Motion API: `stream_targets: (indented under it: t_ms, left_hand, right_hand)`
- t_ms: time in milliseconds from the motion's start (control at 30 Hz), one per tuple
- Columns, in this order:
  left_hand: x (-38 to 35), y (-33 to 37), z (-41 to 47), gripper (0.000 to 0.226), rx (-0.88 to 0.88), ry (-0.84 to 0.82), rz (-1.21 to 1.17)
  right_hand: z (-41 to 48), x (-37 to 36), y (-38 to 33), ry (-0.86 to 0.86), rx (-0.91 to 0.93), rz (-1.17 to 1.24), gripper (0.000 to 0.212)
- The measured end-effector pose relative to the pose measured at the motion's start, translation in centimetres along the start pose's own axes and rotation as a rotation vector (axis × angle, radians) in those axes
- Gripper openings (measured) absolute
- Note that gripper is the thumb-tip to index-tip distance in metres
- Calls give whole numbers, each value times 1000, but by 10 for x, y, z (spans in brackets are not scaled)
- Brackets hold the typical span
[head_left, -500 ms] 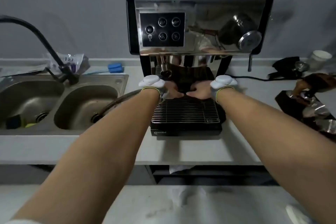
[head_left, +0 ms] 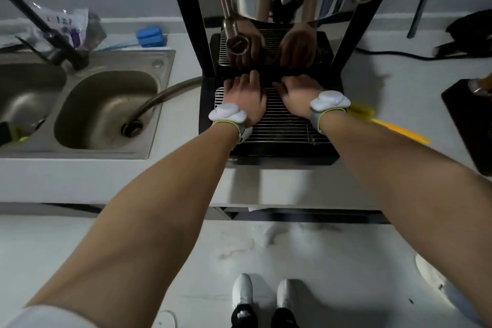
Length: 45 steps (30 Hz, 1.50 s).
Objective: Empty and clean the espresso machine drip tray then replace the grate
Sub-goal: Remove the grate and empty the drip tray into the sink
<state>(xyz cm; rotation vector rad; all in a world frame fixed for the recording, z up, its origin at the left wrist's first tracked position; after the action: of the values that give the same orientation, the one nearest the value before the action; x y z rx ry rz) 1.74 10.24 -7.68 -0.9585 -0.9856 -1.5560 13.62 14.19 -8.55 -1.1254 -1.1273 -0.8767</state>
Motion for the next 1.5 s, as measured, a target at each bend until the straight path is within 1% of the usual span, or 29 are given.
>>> stream_targets:
  t_ms: [67,133,233,333,400,433,467,500,533,567,633,667,733,800,900,967,1033,1100,1200,1233,1333,1433,1500]
  left_hand:
    - [13,1,7,32,-13,52,3]
    - [20,-2,13,34,-17,65,-15]
    - [29,-1,24,45,-6,9,-34]
    - [40,18,30,53,-18,-18,-53]
    - [51,42,41,56,-35,-7,-69]
    - [51,47,44,57,-34,-36,-74]
    - [53,67,48,58,-71,-66,-94]
    - [57,102,53,58,-134,-91,-112]
    - [57,115,55,59,-162,-125,-104]
    - [61,142,59,60,-207,-141,-98]
    - [60,175,64,54,-244,-167,-110]
    - [60,196,64,52,-270,-181,-109]
    - [59,243,64,54,-335,-192,-125]
    - [52,267,60,52,-346,-207,-164]
    - [23,294,43,48,-379,-259,-169]
    - [-8,310,25,46,-374,-320,-165]
    - [-41,309,3,40,-331,-404,-160]
    - [-75,311,-13,35,-326,-483,-175]
    - [-116,302,-39,32,-307,-608,-216]
    - [-130,298,-50,30,-294,-658,-236]
    - [-151,287,-65,25,-266,-691,-270]
    - [-158,275,-73,21,-232,-653,-331]
    - [-156,269,-72,22,-209,-570,-315]
  right_hand:
    - [8,13,0,21,9,10,52]
    - [13,25,-4,30,30,15,53]
    - [16,48,-6,23,54,-11,51]
    - [9,72,-1,19,69,-9,56]
    - [-5,96,18,47,30,-12,57]
    - [-10,102,21,64,12,-6,56]
    - [-19,116,37,93,-26,-8,57]
    - [-35,133,64,98,-71,-39,59]
    - [-40,136,74,66,-83,-53,62]
    - [-49,150,94,58,-95,-70,63]
    - [-65,163,125,32,-131,-87,59]
    - [-75,172,141,48,-147,-81,58]
    - [-96,193,177,106,-184,-53,62]
    - [-111,195,197,101,-196,-71,63]
    - [-130,174,226,40,-211,-97,62]
    - [-141,145,254,-16,-240,-48,62]
    - [-151,106,269,-100,-251,-34,62]
    - [-154,65,287,-191,-273,-3,61]
    - [-158,17,294,-243,-266,20,55]
    - [-160,2,295,-239,-260,24,53]
    - [-161,-22,288,-199,-234,-6,47]
    - [-165,-29,277,-103,-203,-40,46]
    - [-162,-25,270,-54,-163,-63,45]
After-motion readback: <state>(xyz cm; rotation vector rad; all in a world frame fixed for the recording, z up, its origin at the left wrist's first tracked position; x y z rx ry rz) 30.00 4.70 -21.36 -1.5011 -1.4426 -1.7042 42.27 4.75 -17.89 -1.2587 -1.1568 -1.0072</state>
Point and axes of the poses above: each hand's wrist, its own z-axis towards the middle knuckle, its own x-axis out of the back of the hand, y = z × x, the point moved 10 cm from there along z, towards the middle knuckle, and after that the axes turned 6 degrees about -x, right-handed, at the moved point
